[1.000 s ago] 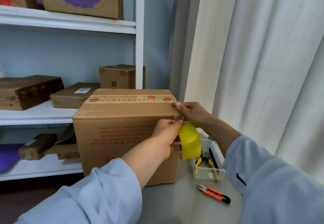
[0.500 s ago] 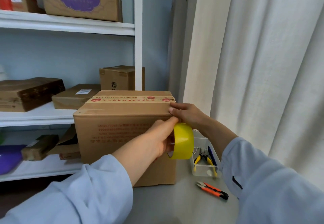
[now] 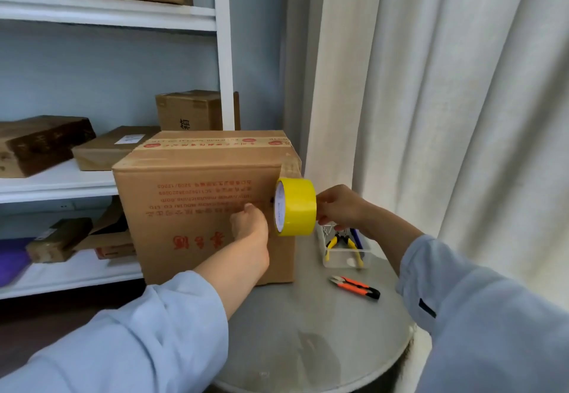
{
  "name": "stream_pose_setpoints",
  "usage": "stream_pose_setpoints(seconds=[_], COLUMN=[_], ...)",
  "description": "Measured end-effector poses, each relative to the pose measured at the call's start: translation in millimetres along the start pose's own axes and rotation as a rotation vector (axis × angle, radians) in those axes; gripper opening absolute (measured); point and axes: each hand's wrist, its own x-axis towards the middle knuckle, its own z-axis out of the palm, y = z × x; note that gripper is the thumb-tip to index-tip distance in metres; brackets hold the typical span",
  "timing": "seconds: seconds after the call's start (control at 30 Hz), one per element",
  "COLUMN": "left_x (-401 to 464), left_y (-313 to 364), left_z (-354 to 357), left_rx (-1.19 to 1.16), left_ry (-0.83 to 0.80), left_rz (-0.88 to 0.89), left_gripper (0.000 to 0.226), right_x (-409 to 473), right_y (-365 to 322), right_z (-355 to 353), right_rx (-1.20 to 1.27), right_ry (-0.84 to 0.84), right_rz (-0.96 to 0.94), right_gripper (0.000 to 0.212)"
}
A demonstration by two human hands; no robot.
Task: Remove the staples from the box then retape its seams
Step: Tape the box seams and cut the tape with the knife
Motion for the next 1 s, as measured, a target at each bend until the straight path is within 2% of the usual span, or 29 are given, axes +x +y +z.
stream_pose_setpoints(seconds=[0.07, 0.2, 0.33, 0.4, 0.57, 0.73, 0.8, 0.87, 1.0], left_x=[-2.3, -9.2, -10.0, -9.6, -5.5, 0.4, -0.5, 0.4, 3.6], left_y=[-17.6, -53.4, -73.3, -74.7, -75.8, -72.7, -66.4, -59.0, -37.7], left_z=[1.1, 13.0, 28.0, 32.9, 33.9, 26.8, 19.9, 9.3, -10.1], left_rx=[-0.043, 0.083, 0.226, 0.257, 0.31, 0.333, 0.344, 0.374, 0.375], left_ry=[-0.043, -0.178, -0.285, -0.328, -0.356, -0.374, -0.375, -0.342, -0.288], left_rz=[-0.123, -0.232, -0.224, -0.211, -0.226, -0.237, -0.206, -0.156, -0.029], left_gripper=[0.024, 0.029, 0.023, 0.017, 0.016, 0.022, 0.021, 0.011, 0.021], right_x=[0.3, 5.4, 15.0, 17.7, 15.1, 6.5, 8.1, 11.9, 19.3], right_y=[9.8, 36.6, 73.7, 92.2, 129.1, 141.9, 140.3, 133.8, 108.1], right_z=[6.1, 22.2, 36.4, 38.0, 46.4, 64.2, 69.1, 67.4, 45.7], right_rx=[-0.032, -0.117, -0.35, -0.389, -0.564, -0.618, -0.628, -0.613, -0.363], right_ry=[-0.028, -0.093, -0.119, -0.153, -0.148, -0.04, -0.046, -0.072, -0.058], right_rz=[0.012, 0.074, 0.159, 0.219, 0.265, 0.226, 0.225, 0.232, 0.221], right_gripper=[0.02, 0.019, 0.026, 0.029, 0.042, 0.042, 0.036, 0.025, 0.032])
